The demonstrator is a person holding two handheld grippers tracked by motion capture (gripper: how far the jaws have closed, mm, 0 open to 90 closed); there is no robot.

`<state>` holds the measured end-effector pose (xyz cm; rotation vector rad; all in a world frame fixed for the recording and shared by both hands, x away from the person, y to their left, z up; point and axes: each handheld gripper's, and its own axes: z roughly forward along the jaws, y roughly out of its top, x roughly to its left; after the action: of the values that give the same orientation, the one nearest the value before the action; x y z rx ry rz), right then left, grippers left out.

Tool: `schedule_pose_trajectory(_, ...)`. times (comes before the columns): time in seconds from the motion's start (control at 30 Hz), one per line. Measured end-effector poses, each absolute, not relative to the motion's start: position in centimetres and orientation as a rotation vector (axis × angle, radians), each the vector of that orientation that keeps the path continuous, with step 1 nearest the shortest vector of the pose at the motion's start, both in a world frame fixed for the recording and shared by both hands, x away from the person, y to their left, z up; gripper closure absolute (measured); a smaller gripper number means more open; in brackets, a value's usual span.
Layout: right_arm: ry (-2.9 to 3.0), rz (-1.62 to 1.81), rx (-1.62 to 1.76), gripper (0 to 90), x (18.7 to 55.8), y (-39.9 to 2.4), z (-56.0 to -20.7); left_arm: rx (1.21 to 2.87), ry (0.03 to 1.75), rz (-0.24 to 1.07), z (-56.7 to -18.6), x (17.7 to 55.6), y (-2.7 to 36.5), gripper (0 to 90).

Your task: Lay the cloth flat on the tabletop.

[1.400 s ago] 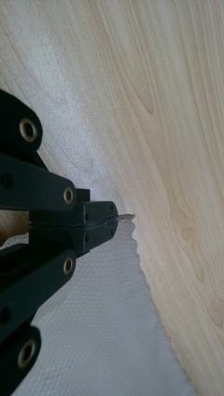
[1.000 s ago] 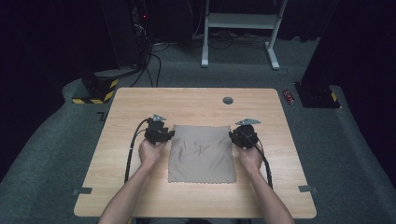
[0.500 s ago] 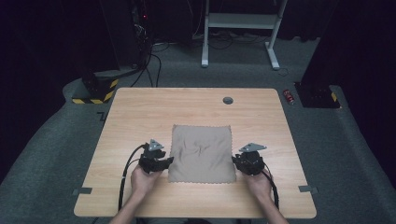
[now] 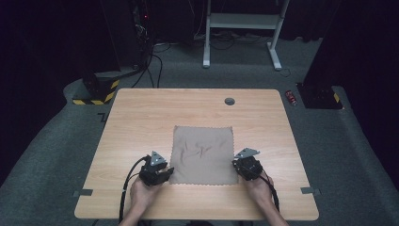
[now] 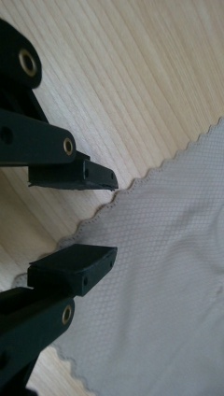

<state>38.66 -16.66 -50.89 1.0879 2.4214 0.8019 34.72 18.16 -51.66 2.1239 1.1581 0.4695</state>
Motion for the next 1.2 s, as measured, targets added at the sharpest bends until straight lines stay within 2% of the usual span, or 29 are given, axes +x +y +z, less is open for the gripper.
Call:
schedule_pose_trajectory(0.07, 2.421, 0.803, 1.095, 89.1, 38.6, -16.8, -50.9, 2.121, 1.169, 0.466, -51.6, 34.6, 18.3, 57.9)
schedule_pose_trajectory(0.27, 2.379, 0.856, 1.129, 78.1, 37.1, -17.7, -50.4, 2.116, 1.176, 0.421, -51.5, 33.2, 18.7, 55.6)
schedule_pose_trajectory(0.5, 2.384, 0.929, 1.128, 75.0, 34.6, -18.4, -50.6, 2.139, 1.133, 0.439, -51.1, 31.9, 18.0, 56.4)
schedule_pose_trajectory(0.67, 2.412, 0.922, 1.106, 73.9, 33.8, -18.0, -51.2, 2.162, 1.104, 0.425, -51.4, 31.9, 17.3, 64.8)
schedule_pose_trajectory(0.77, 2.415, 0.924, 1.099, 77.1, 33.7, -18.0, -51.4, 2.166, 1.094, 0.419, -51.4, 31.9, 17.2, 74.5)
schedule_pose_trajectory(0.8, 2.428, 0.928, 1.085, 82.5, 33.6, -17.9, -51.4, 2.168, 1.081, 0.407, -51.4, 31.8, 17.1, 79.6)
schedule_pose_trajectory(0.93, 2.447, 0.922, 1.072, 87.7, 33.7, -17.8, -51.3, 2.164, 1.078, 0.354, -51.4, 32.0, 17.6, 89.0)
schedule_pose_trajectory(1.2, 2.457, 0.909, 1.05, 89.1, 33.3, -17.7, -51.1, 2.158, 1.064, 0.306, -51.3, 31.3, 18.1, 90.0)
